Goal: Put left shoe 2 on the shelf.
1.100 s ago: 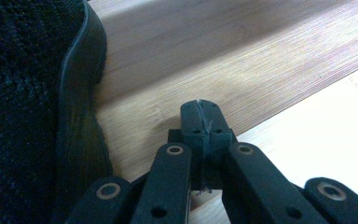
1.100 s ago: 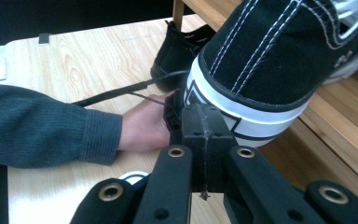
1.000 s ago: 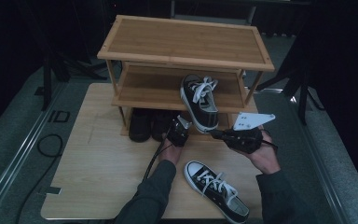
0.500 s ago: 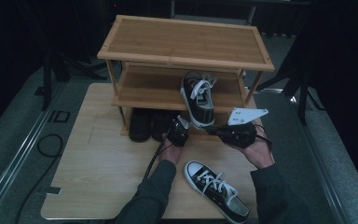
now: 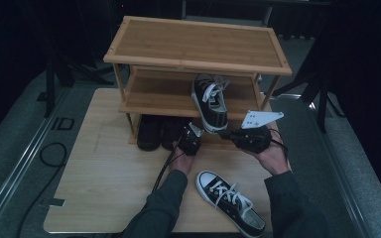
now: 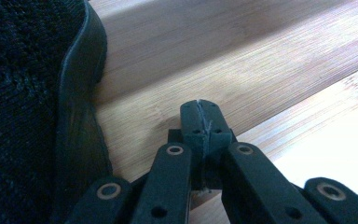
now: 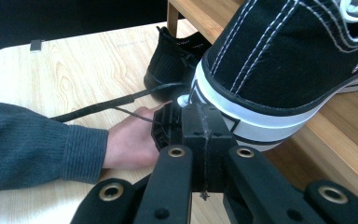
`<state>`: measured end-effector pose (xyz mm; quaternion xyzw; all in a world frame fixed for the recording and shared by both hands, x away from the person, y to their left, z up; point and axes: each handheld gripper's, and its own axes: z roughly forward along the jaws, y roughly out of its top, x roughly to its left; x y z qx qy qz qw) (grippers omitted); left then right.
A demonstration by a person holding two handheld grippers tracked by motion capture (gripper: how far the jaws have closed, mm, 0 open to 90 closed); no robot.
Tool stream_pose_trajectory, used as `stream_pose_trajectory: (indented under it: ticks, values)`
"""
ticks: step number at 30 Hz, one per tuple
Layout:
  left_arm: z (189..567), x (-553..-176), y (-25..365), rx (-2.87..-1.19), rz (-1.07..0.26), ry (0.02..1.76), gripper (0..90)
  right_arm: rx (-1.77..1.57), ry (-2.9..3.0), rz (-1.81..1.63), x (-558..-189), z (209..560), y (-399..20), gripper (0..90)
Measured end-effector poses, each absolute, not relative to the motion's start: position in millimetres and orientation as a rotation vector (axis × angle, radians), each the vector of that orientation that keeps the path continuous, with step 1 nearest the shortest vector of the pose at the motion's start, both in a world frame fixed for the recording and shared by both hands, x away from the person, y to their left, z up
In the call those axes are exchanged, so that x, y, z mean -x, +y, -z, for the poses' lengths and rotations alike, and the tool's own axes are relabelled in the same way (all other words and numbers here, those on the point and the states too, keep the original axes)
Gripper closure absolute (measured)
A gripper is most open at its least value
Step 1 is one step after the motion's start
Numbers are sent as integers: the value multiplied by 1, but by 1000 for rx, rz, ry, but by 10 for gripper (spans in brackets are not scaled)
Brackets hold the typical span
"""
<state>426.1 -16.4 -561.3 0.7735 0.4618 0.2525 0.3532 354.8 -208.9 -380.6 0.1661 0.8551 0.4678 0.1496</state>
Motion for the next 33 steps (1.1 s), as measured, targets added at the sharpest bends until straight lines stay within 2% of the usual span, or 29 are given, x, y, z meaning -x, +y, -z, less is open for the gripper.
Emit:
stream_pose_trajectory:
  ticks: [11,33]
  values:
    - [561,-426,-18,-2000,-651,1195,900,-508,2450,-1338,-371,384,-204,900]
    - [561,-426,-21,-1993,-637,1203,900,-511,2459,-1401,-378,387,-189,900]
